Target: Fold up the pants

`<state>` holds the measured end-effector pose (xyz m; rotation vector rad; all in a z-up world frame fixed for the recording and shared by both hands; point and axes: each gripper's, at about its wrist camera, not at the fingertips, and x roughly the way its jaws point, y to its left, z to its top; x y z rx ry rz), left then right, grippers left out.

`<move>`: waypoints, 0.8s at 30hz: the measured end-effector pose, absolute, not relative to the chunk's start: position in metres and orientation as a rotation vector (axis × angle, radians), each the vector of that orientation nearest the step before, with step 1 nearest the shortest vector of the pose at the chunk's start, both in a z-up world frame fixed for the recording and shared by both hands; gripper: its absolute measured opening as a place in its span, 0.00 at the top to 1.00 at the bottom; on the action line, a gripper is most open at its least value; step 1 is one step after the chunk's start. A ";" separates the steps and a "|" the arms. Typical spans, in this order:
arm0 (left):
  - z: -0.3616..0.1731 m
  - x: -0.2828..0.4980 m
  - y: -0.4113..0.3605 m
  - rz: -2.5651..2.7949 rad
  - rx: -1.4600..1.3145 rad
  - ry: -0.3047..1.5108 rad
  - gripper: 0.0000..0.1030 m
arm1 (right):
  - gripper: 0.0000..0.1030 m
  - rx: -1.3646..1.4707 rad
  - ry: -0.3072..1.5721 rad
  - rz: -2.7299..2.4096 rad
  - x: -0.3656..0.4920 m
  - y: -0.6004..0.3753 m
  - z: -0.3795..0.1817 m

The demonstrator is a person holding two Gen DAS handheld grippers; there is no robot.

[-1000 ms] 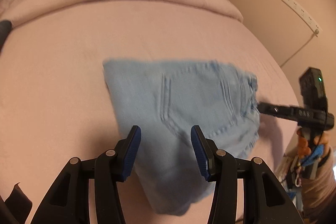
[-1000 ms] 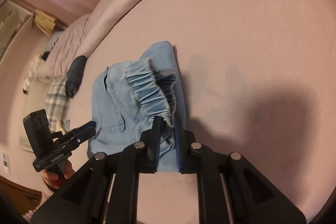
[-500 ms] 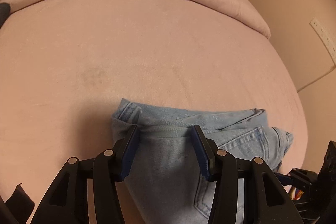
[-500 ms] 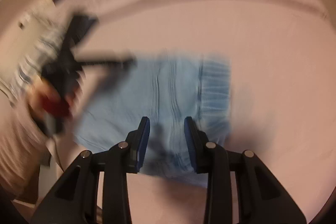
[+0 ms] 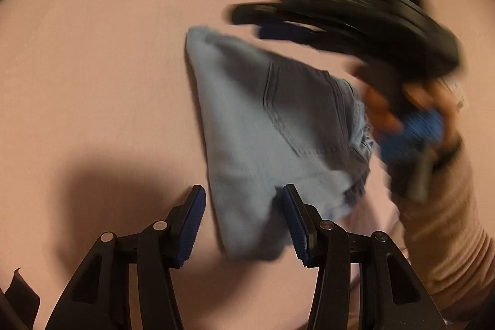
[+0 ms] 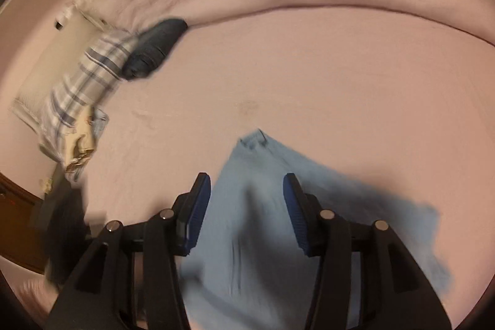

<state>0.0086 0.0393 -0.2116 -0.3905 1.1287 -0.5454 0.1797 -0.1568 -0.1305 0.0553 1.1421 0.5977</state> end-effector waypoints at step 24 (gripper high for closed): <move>-0.205 -0.033 0.015 -0.530 -0.300 1.054 0.75 | 0.72 -0.224 1.212 0.547 0.193 -0.096 -0.160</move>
